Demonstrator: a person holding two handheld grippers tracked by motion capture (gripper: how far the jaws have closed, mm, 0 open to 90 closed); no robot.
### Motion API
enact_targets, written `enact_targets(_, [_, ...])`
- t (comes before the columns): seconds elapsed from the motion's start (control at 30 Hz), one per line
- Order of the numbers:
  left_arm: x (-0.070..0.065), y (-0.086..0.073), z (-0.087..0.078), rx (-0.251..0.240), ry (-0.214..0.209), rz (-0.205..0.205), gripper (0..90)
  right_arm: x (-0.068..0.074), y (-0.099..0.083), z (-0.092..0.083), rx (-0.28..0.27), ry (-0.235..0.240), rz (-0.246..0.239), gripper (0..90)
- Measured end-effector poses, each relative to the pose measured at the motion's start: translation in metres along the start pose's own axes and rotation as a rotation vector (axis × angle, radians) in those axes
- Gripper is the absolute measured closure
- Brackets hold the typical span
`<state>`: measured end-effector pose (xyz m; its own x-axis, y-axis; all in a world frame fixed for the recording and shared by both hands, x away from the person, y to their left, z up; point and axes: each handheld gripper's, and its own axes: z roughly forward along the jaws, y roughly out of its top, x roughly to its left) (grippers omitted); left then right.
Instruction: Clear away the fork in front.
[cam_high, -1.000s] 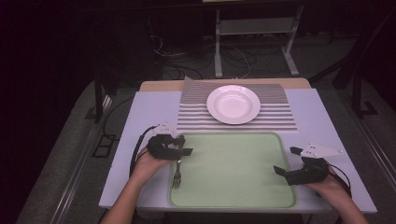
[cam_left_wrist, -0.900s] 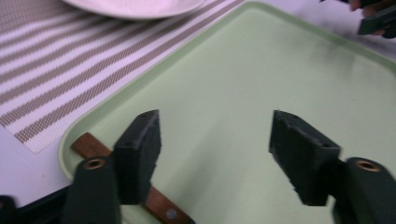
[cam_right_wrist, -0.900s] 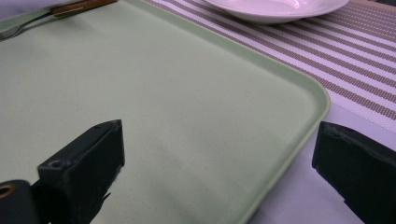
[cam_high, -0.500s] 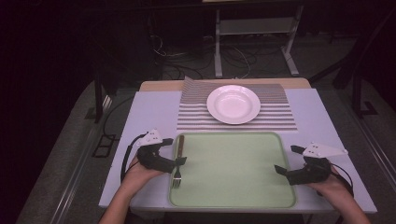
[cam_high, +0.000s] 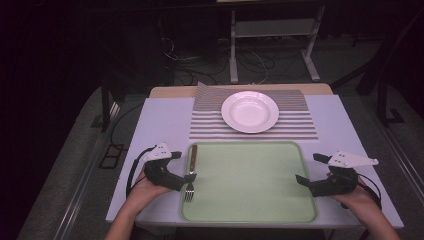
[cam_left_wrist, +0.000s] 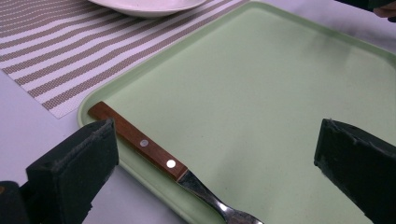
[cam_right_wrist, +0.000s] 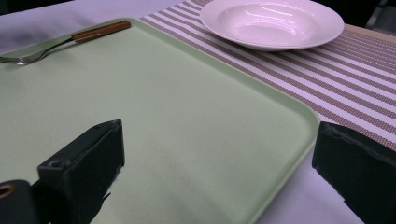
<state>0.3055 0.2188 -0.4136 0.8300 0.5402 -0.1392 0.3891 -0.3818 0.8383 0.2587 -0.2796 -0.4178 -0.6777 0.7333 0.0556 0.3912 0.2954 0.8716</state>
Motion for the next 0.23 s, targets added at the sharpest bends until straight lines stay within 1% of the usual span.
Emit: enact_targets(0.23, [0.0009, -0.0002, 0.0011, 0.001, -0.006, -0.004, 0.0, -0.0008, -0.0002, -0.0009, -0.003, 0.001, 0.006, 2.6])
